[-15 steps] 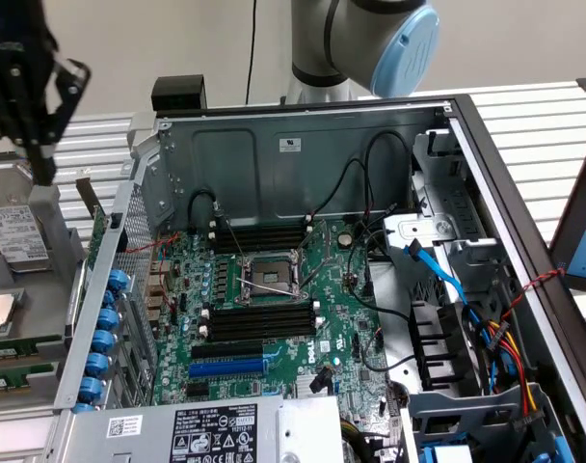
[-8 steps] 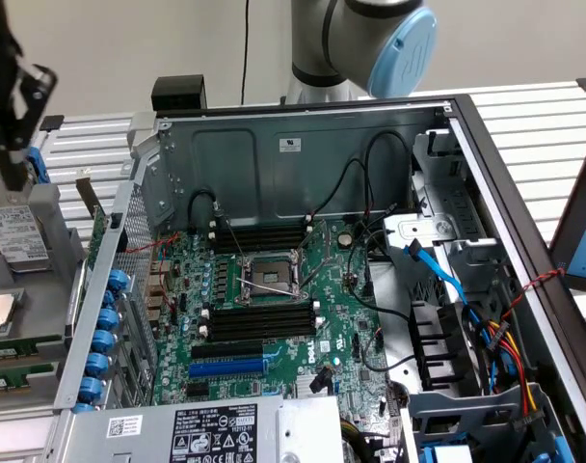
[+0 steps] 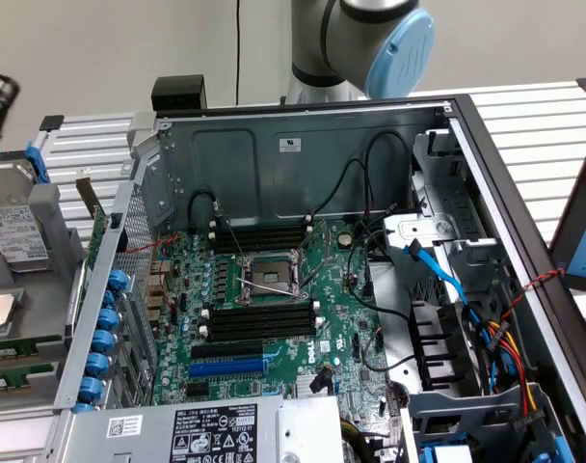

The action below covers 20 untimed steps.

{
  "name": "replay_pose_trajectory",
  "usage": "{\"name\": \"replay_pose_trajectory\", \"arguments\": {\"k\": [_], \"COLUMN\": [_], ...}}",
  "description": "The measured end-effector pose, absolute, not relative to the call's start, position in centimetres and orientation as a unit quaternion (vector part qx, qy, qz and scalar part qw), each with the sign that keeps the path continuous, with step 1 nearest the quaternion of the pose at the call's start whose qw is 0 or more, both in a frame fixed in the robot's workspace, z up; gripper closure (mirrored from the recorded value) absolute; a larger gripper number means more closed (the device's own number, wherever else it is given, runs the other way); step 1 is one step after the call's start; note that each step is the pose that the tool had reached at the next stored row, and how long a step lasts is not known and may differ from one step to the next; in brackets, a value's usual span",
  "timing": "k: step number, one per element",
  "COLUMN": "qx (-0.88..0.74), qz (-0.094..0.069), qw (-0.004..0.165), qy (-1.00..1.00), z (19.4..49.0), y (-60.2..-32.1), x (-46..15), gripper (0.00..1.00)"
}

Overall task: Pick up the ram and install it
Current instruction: 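Reach for the ram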

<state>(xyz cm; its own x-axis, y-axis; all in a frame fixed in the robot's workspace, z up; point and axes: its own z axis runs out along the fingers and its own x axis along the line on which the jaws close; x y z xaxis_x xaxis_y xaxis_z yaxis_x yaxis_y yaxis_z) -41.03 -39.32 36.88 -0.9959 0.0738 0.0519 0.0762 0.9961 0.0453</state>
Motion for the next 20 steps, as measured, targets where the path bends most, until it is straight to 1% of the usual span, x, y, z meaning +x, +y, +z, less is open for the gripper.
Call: {"name": "replay_pose_trajectory", "arguments": {"k": [5, 10, 13, 20], "qx": [-0.038, -0.037, -0.037, -0.037], "qz": [-0.024, -0.024, -0.024, -0.024], "qw": [0.024, 0.023, 0.023, 0.023], "qy": [-0.999, -0.999, -0.999, -0.999], "z": [36.7, 36.2, 35.6, 35.6], "y": [-39.5, -41.2, -41.2, -41.2], "x": [-43.1, -43.6, -43.6, -43.6], "gripper": [0.89, 0.89, 0.89, 0.89]}}
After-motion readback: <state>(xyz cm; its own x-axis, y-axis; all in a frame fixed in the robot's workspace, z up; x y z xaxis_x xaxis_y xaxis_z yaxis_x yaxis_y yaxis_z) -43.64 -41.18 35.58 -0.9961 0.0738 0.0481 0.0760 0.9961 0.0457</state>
